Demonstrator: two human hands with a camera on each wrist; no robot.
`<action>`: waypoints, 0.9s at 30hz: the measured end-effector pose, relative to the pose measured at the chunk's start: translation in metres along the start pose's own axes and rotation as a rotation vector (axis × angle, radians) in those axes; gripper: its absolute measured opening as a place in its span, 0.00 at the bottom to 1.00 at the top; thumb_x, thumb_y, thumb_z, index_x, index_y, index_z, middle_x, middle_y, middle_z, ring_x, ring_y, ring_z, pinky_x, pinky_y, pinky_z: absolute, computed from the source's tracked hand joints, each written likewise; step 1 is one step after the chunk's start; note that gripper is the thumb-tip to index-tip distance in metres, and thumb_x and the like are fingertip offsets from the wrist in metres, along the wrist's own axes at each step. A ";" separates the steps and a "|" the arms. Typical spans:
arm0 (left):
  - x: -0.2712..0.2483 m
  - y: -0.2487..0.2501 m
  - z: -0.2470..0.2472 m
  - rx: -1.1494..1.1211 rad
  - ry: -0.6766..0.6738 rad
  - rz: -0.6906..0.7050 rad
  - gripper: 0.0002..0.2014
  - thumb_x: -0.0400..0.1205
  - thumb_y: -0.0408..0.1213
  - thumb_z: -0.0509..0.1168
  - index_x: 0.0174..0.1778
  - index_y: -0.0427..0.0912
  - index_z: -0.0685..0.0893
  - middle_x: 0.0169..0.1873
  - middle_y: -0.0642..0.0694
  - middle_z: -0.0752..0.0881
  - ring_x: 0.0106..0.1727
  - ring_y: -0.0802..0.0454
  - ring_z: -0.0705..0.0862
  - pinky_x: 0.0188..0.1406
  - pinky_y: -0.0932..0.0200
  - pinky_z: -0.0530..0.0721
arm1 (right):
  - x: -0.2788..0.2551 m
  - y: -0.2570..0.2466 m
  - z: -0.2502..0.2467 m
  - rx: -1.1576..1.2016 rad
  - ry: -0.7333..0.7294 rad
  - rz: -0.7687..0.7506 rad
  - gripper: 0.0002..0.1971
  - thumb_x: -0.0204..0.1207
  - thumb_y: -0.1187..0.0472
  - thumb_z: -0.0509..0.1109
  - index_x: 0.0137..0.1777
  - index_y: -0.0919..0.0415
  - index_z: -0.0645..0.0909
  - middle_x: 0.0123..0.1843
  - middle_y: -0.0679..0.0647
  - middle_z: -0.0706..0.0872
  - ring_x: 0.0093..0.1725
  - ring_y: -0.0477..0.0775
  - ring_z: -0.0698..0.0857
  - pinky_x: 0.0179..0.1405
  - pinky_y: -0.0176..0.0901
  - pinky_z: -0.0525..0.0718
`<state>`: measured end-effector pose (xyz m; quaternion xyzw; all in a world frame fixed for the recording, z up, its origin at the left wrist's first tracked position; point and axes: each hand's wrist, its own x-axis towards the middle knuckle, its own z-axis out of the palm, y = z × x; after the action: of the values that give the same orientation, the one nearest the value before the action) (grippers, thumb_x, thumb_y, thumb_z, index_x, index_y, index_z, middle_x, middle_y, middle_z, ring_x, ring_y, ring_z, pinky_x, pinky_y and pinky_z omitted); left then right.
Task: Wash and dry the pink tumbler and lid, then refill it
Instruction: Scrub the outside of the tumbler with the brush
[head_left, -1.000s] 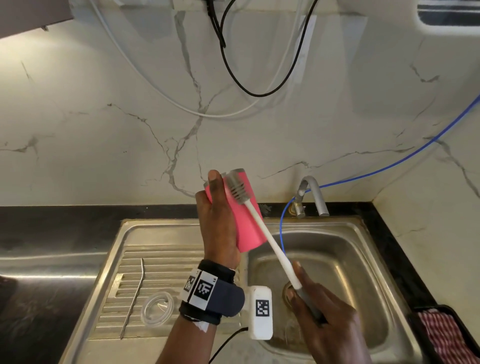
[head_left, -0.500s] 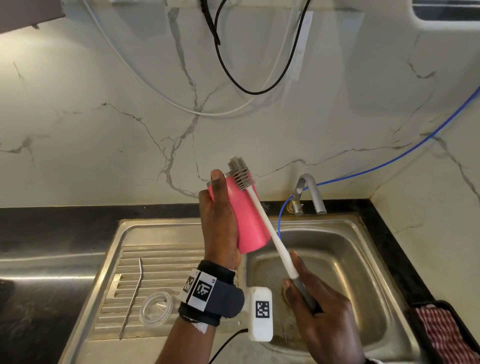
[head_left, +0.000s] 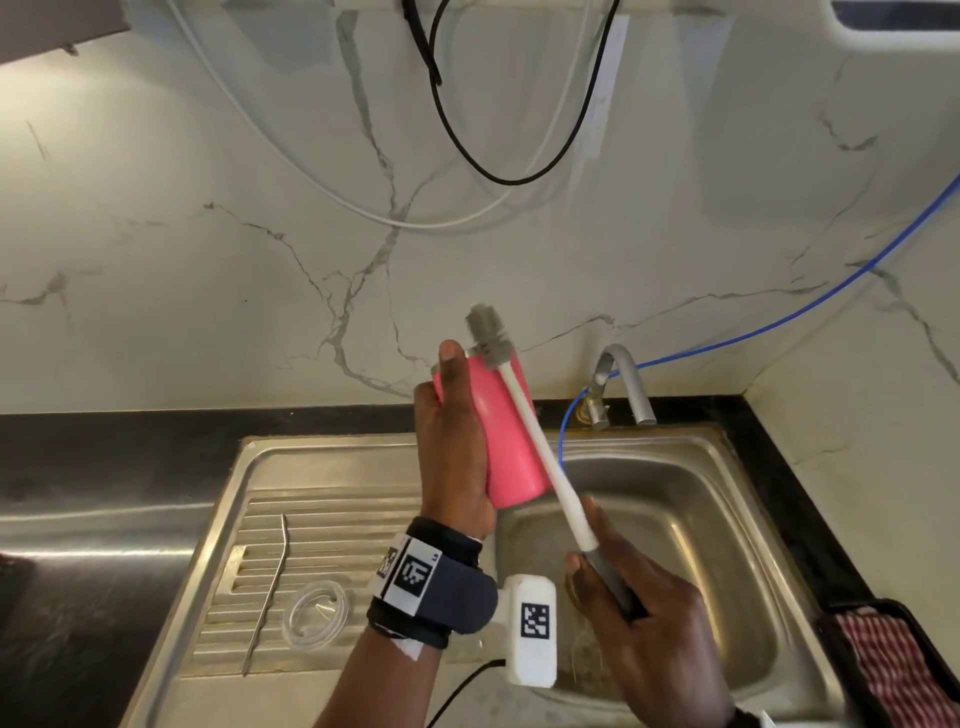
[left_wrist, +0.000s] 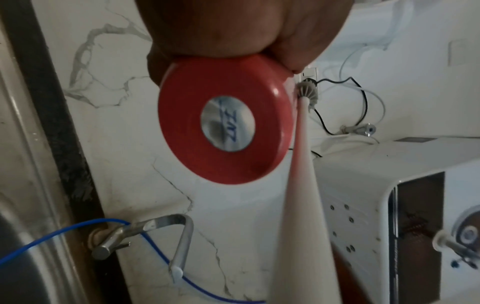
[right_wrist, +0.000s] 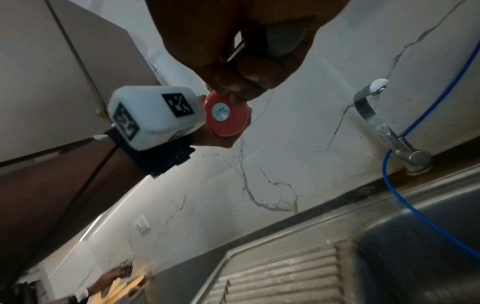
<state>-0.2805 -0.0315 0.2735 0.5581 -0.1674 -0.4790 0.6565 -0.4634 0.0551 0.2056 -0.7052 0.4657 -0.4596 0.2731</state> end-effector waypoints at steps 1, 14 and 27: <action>0.005 0.004 -0.004 -0.036 0.017 -0.005 0.46 0.68 0.86 0.64 0.70 0.52 0.81 0.61 0.34 0.90 0.56 0.33 0.94 0.56 0.24 0.93 | -0.008 0.003 -0.004 0.000 -0.025 0.015 0.32 0.76 0.60 0.83 0.76 0.31 0.81 0.41 0.38 0.89 0.31 0.36 0.83 0.37 0.24 0.80; 0.014 0.004 -0.010 -0.038 0.150 0.014 0.31 0.85 0.72 0.61 0.72 0.51 0.71 0.60 0.43 0.86 0.57 0.43 0.91 0.59 0.34 0.91 | -0.024 0.011 -0.006 -0.186 -0.079 -0.067 0.31 0.78 0.50 0.76 0.82 0.34 0.74 0.50 0.42 0.91 0.35 0.41 0.87 0.36 0.30 0.84; 0.030 0.017 -0.025 -0.088 0.200 0.056 0.30 0.86 0.73 0.59 0.70 0.53 0.69 0.60 0.42 0.86 0.56 0.41 0.92 0.52 0.38 0.94 | -0.031 0.011 -0.012 -0.197 -0.120 -0.046 0.28 0.79 0.46 0.71 0.79 0.33 0.77 0.46 0.38 0.87 0.27 0.41 0.80 0.31 0.27 0.81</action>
<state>-0.2395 -0.0433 0.2713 0.5689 -0.0955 -0.4092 0.7069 -0.4831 0.0795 0.1898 -0.7655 0.4749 -0.3746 0.2192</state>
